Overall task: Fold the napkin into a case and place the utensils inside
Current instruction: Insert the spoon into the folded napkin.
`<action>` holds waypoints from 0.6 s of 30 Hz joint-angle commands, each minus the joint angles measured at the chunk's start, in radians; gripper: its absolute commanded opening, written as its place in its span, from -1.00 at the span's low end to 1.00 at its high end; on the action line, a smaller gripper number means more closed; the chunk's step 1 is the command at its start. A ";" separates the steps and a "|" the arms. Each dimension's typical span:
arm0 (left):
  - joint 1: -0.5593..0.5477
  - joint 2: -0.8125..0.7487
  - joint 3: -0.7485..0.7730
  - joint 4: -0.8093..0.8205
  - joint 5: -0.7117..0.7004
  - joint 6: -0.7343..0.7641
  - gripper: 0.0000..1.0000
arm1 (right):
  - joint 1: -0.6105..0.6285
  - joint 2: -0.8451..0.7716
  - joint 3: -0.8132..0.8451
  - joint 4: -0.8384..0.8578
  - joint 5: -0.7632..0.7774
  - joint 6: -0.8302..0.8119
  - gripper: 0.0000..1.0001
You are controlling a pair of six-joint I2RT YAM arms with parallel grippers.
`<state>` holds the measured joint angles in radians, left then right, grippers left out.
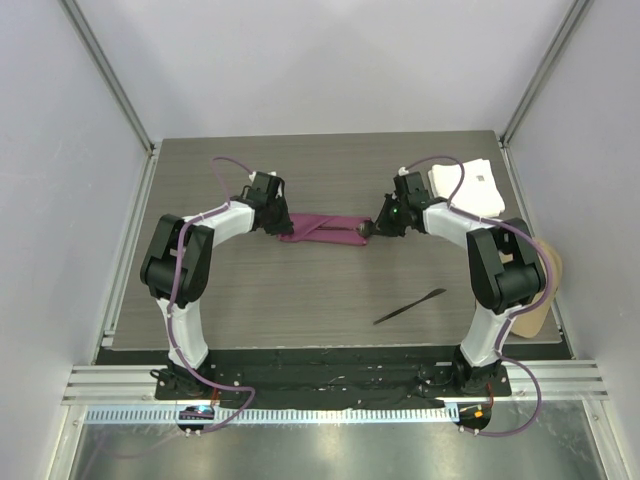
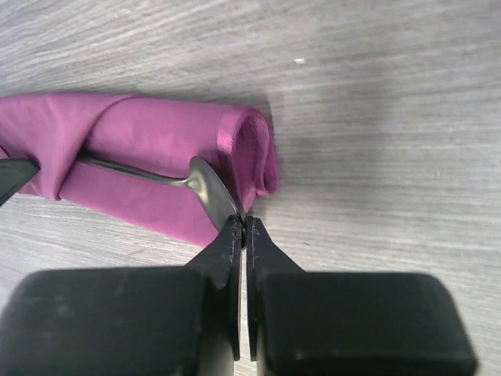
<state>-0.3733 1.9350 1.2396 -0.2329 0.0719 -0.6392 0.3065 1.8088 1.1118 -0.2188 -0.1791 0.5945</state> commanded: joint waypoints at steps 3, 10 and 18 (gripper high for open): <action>-0.009 -0.073 0.015 -0.051 -0.015 0.050 -0.98 | 0.005 0.018 0.060 0.001 0.006 -0.055 -0.98; 0.016 -0.128 -0.003 -0.074 0.005 0.012 -0.96 | 0.005 0.021 0.079 0.006 -0.005 -0.039 -0.98; 0.040 -0.094 0.000 -0.103 -0.014 0.039 -1.00 | 0.005 0.040 0.091 0.032 -0.025 -0.006 -0.98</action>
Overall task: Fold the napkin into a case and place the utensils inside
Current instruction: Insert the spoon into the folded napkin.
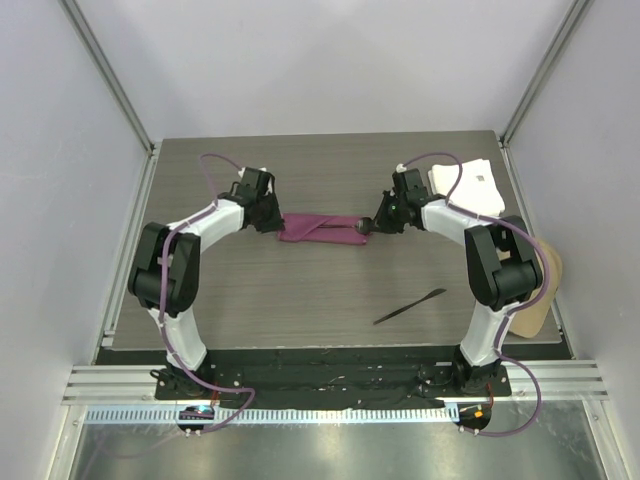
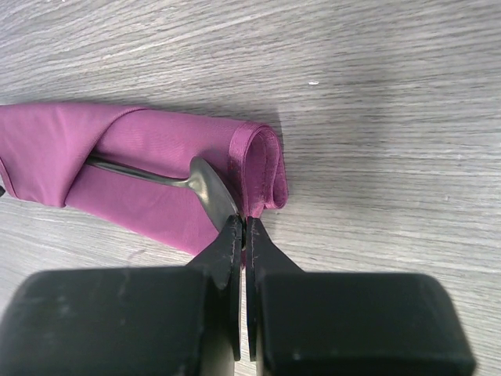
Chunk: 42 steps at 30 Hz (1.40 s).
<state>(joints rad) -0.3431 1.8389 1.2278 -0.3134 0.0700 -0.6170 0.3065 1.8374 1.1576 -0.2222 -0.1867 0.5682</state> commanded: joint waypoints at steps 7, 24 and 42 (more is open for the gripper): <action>0.009 0.042 -0.011 -0.016 -0.018 0.020 -1.00 | 0.005 0.034 0.071 0.055 -0.033 0.038 -0.98; 0.003 0.088 0.001 -0.027 -0.038 0.031 -1.00 | 0.006 0.109 0.139 0.126 -0.039 0.001 -0.98; -0.037 -0.056 0.073 -0.101 -0.111 0.115 -0.71 | 0.005 0.030 0.249 -0.107 0.142 -0.119 0.14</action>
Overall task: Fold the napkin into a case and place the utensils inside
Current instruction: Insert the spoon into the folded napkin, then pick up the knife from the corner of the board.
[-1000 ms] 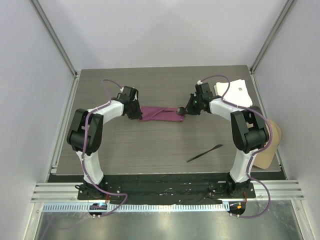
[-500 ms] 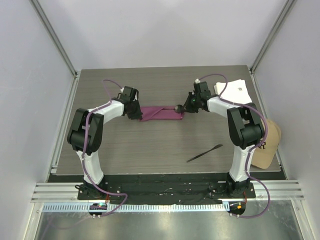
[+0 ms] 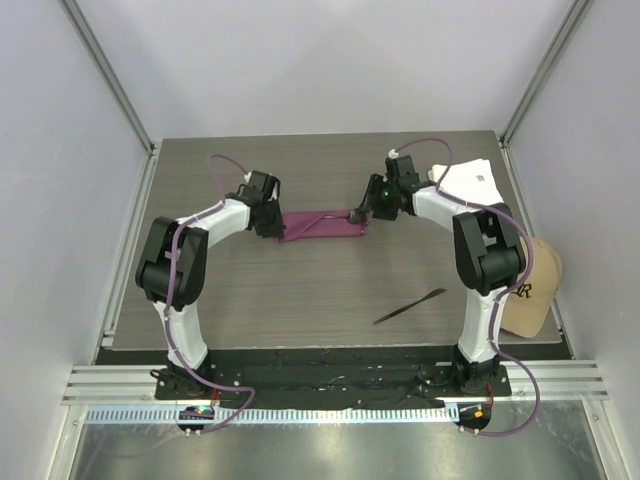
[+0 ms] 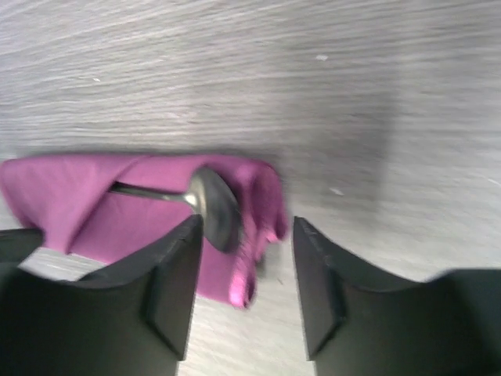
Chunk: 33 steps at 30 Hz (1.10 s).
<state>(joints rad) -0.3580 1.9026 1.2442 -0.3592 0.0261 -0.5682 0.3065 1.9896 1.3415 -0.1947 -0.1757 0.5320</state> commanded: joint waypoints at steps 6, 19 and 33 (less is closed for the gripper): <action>-0.191 -0.287 0.051 0.000 -0.026 0.197 -0.08 | -0.013 -0.420 -0.103 -0.336 0.389 -0.070 0.46; -0.759 -0.131 0.021 0.194 0.018 0.258 0.07 | -0.147 -0.926 -0.393 -0.713 0.573 0.190 0.61; -0.892 0.124 0.222 -0.058 -0.193 0.309 0.13 | -0.175 -1.028 -0.429 -0.756 0.539 0.166 0.61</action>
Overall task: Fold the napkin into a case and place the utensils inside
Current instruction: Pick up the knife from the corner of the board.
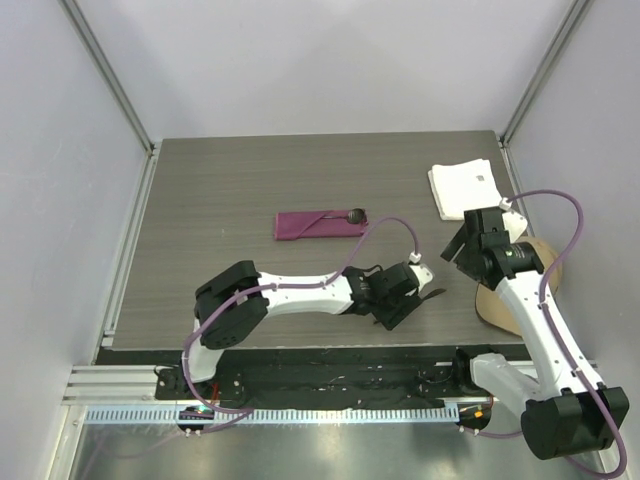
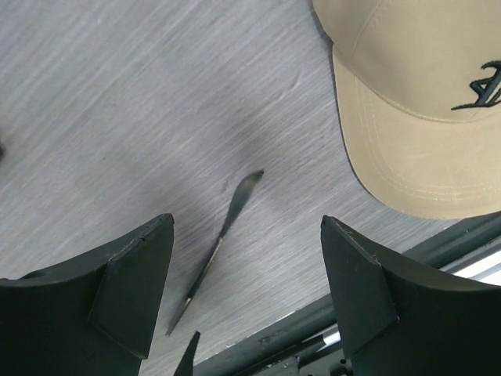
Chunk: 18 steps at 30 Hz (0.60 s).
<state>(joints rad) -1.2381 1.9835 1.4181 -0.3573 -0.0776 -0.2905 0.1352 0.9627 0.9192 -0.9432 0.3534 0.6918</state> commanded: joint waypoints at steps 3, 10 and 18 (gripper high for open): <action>-0.023 0.070 0.084 -0.107 -0.116 0.042 0.08 | -0.005 -0.007 -0.038 0.012 -0.008 0.009 0.60; -0.026 0.103 0.082 -0.088 -0.091 0.048 0.01 | -0.005 0.021 -0.134 0.073 -0.093 0.044 0.56; -0.027 0.118 0.047 -0.082 -0.102 0.044 -0.63 | -0.008 0.014 -0.197 0.090 -0.132 0.121 0.48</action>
<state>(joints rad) -1.2587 2.0773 1.4776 -0.4343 -0.1665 -0.2531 0.1329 0.9909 0.7368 -0.8970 0.2592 0.7521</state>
